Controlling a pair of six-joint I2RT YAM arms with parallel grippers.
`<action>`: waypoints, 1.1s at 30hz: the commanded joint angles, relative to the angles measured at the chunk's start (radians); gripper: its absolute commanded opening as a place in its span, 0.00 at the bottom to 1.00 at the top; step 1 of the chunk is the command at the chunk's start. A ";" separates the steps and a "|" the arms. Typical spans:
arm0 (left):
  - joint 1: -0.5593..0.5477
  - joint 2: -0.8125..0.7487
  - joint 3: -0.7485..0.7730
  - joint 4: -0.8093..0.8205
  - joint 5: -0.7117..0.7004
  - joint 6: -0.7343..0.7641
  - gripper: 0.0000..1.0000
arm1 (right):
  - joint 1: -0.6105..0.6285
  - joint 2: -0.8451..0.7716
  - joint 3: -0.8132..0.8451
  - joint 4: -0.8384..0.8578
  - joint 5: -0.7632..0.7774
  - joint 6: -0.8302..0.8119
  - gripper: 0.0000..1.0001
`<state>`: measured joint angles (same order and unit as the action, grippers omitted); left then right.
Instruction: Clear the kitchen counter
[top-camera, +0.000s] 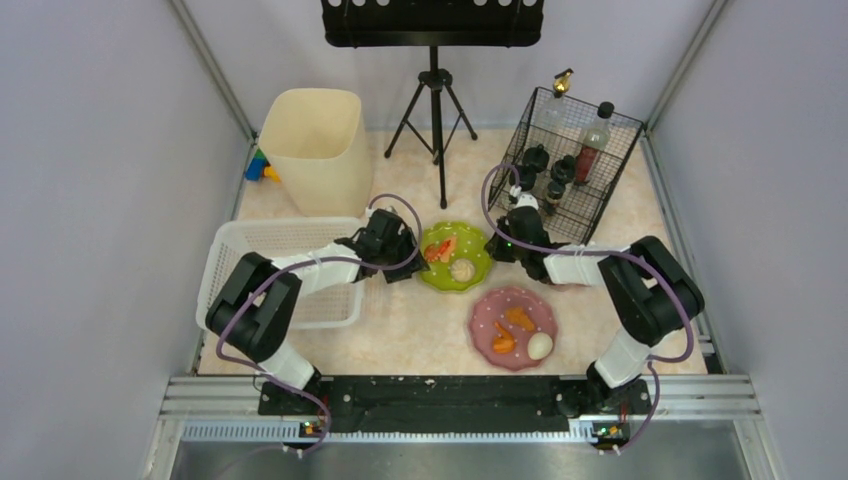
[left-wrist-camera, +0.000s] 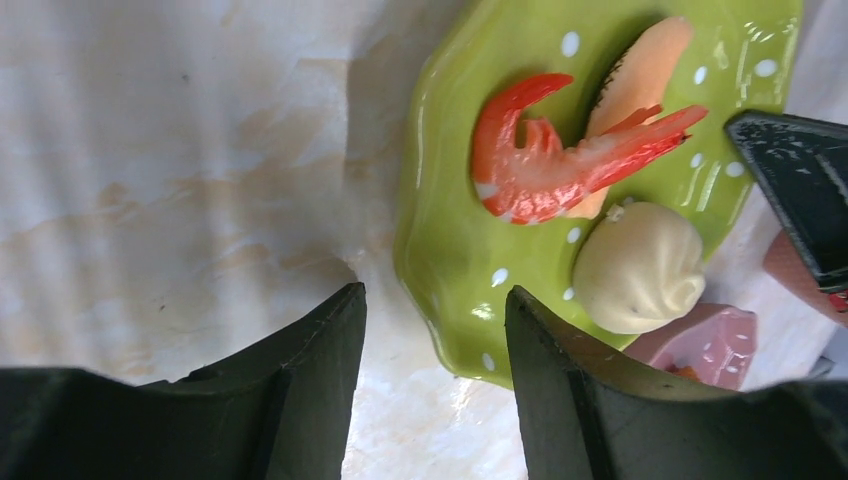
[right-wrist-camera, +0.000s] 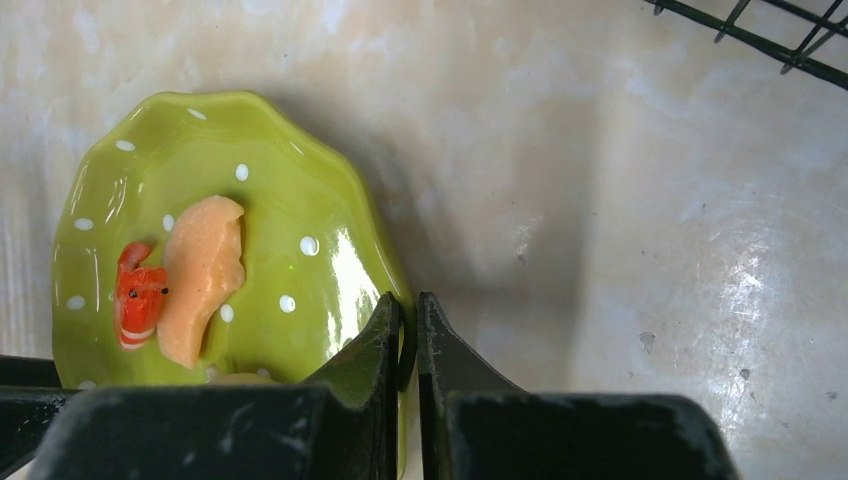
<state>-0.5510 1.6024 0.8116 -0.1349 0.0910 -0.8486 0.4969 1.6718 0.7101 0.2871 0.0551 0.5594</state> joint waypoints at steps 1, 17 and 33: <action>0.014 0.038 -0.040 0.104 0.044 -0.038 0.59 | -0.020 0.074 -0.009 -0.094 0.058 -0.042 0.00; 0.039 0.001 -0.112 0.143 0.031 -0.054 0.55 | -0.021 0.019 -0.018 -0.095 0.035 -0.050 0.24; 0.048 -0.012 -0.120 0.139 0.024 -0.043 0.55 | -0.021 -0.031 -0.026 -0.105 0.027 -0.051 0.12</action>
<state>-0.5129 1.5993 0.7231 0.0586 0.1596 -0.9169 0.4923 1.6550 0.7071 0.2638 0.0502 0.5346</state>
